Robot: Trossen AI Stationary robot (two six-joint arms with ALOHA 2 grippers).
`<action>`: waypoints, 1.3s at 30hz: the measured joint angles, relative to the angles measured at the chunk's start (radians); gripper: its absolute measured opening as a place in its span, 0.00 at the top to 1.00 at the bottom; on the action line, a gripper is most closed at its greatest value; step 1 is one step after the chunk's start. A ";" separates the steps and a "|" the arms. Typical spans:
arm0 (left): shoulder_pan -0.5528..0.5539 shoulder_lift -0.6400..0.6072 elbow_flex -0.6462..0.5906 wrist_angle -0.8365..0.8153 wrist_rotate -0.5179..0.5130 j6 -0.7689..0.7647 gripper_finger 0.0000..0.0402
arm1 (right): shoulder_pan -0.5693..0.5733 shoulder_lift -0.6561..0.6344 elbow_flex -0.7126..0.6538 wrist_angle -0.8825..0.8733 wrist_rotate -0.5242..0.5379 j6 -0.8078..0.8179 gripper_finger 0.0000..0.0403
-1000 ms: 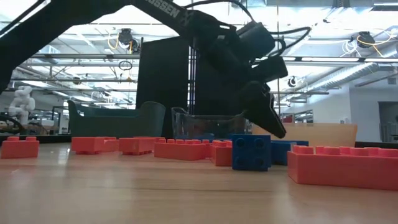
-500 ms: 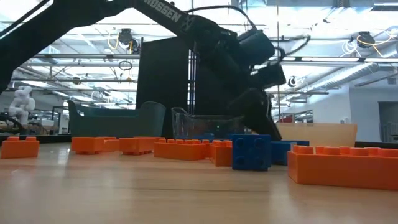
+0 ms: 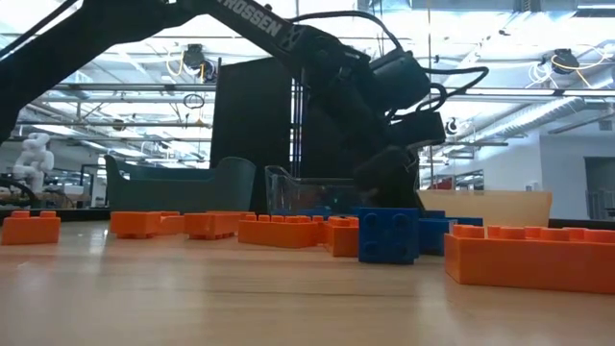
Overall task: Sort blocks
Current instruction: Put the blue game piece into the transparent bin
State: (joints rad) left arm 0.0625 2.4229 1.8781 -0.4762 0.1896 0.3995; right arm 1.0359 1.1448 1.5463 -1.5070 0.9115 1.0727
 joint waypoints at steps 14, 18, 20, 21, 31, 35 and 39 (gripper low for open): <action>-0.002 -0.066 -0.010 -0.043 -0.071 -0.259 0.78 | 0.000 0.000 0.000 0.005 0.003 0.001 1.00; -0.006 -0.185 -0.008 -0.034 -0.131 -0.261 0.78 | 0.000 0.001 0.000 0.008 0.003 0.010 1.00; -0.008 -0.250 -0.005 -0.021 -0.188 -0.238 0.78 | 0.000 0.001 0.000 0.008 0.004 0.012 1.00; -0.004 -0.276 -0.005 -0.024 -0.237 -0.232 0.78 | 0.000 0.001 0.000 0.007 0.006 0.011 1.00; 0.298 -0.401 -0.007 0.001 -0.380 -0.449 0.78 | 0.000 0.024 0.000 0.002 0.060 -0.011 1.00; 0.406 -0.342 -0.005 -0.027 -0.214 -0.563 0.78 | 0.000 0.035 0.000 0.002 0.058 -0.011 1.00; 0.444 -0.280 -0.007 -0.118 -0.139 -0.576 0.78 | 0.000 0.040 0.000 0.002 0.057 -0.011 1.00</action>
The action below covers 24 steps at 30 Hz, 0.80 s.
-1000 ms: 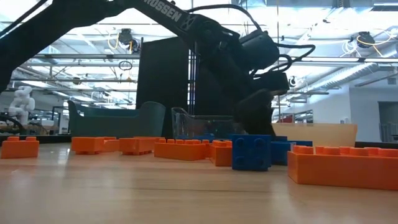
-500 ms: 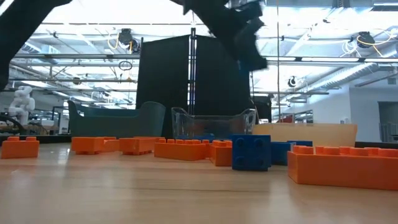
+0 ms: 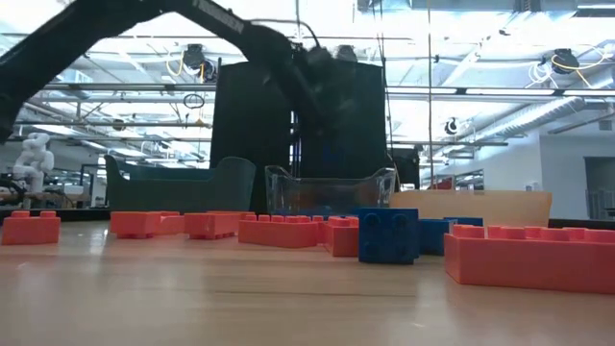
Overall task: Sort blocks
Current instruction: Put the blue game piece into the transparent bin
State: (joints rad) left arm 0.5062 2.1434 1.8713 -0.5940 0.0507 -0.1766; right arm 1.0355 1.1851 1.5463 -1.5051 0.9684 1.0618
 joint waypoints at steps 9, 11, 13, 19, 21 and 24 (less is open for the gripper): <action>-0.012 0.050 0.001 -0.073 0.030 0.084 0.67 | 0.000 0.004 0.000 0.000 -0.002 0.000 1.00; -0.022 0.034 0.002 -0.073 0.028 0.120 0.53 | 0.000 0.004 0.000 0.001 -0.002 -0.002 1.00; -0.032 0.027 0.004 -0.057 0.014 0.132 0.40 | 0.000 0.004 0.000 0.000 -0.002 -0.001 1.00; -0.036 0.014 0.003 -0.067 0.039 0.099 0.21 | 0.000 0.004 0.000 0.008 -0.002 -0.001 1.00; -0.048 -0.007 0.002 -0.050 0.110 0.109 0.20 | 0.000 0.004 0.000 0.012 -0.002 -0.001 1.00; -0.088 -0.056 0.003 0.018 0.165 0.134 0.21 | 0.000 0.004 0.000 0.012 -0.002 -0.001 1.00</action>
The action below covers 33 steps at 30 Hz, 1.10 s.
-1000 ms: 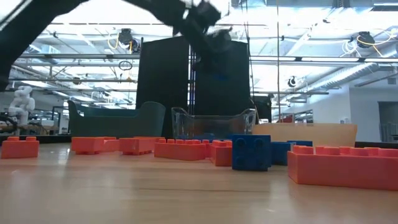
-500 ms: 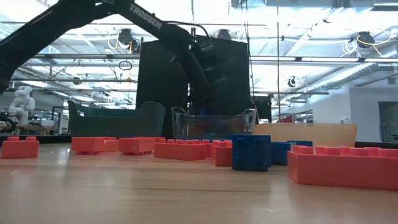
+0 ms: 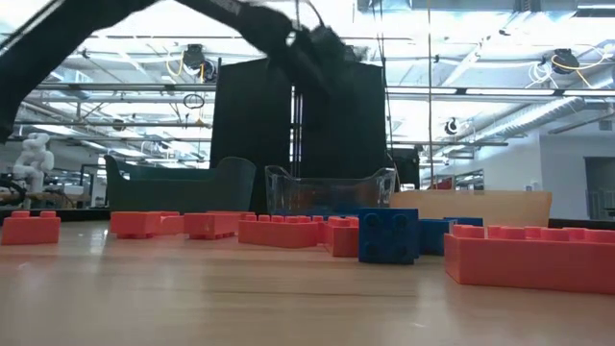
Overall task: Sort blocks
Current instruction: Put the blue game piece into the transparent bin
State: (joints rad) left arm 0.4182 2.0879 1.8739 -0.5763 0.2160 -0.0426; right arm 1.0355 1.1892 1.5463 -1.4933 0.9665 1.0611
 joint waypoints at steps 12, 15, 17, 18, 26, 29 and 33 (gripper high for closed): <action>-0.290 0.041 0.002 0.342 -0.242 0.041 0.21 | 0.000 0.000 0.000 0.002 0.000 0.004 1.00; -0.334 0.120 -0.001 0.383 -0.327 0.073 0.21 | 0.000 0.000 0.000 0.005 0.000 0.005 1.00; -0.349 0.163 -0.001 0.423 -0.345 0.051 0.21 | 0.000 0.000 0.000 0.009 -0.001 0.004 1.00; -0.351 0.183 -0.001 0.450 -0.348 0.023 0.21 | 0.000 0.000 0.000 0.011 -0.001 0.007 1.00; -0.370 0.287 0.000 0.545 -0.371 -0.031 0.21 | 0.000 0.000 0.000 0.012 -0.004 0.031 1.00; -0.385 0.314 0.000 0.545 -0.369 -0.047 0.21 | 0.000 0.000 0.000 0.011 -0.004 0.042 1.00; -0.415 0.339 0.000 0.552 -0.378 -0.054 0.21 | 0.000 0.000 0.000 0.011 -0.004 0.060 1.00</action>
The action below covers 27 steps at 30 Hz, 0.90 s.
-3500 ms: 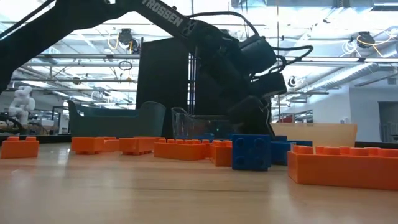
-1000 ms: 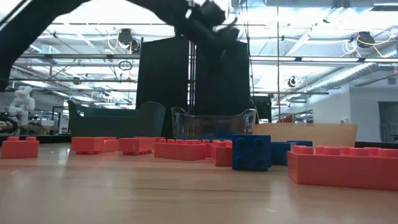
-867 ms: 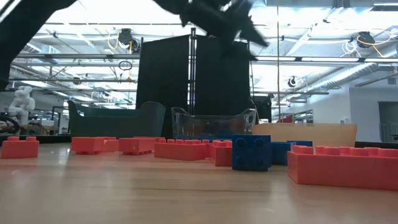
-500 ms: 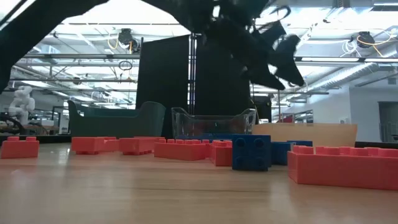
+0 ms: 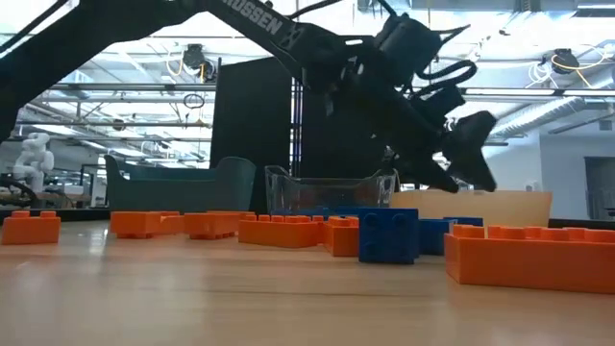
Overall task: Sort blocks
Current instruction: Put the blue game piece into the transparent bin
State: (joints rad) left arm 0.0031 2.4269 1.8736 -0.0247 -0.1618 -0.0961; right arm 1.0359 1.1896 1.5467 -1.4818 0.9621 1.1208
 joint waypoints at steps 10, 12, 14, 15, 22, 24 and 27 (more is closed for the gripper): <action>-0.043 0.064 0.000 -0.020 -0.040 0.004 0.21 | 0.000 0.000 0.000 0.002 0.000 0.002 1.00; -0.039 0.075 0.000 -0.023 -0.049 -0.001 0.21 | 0.000 0.000 0.000 0.006 0.000 0.002 1.00; -0.034 0.075 0.000 -0.025 -0.052 0.000 0.21 | 0.000 0.000 0.000 0.007 0.000 0.002 1.00; -0.029 0.075 0.001 -0.025 -0.053 0.000 0.21 | 0.000 0.000 0.000 0.008 0.000 0.002 1.00; -0.020 0.071 -0.029 -0.029 -0.058 -0.047 0.21 | 0.000 0.000 0.000 0.008 0.000 0.020 1.00; -0.023 0.067 -0.061 -0.022 -0.055 -0.074 0.21 | 0.000 0.000 0.000 0.012 0.000 0.020 1.00; -0.029 0.065 -0.094 -0.007 -0.056 -0.091 0.21 | 0.000 0.000 0.000 0.012 0.000 0.020 1.00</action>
State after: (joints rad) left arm -0.0262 2.4918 1.7800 -0.0319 -0.2179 -0.1869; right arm 1.0359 1.1896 1.5467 -1.4700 0.9623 1.1410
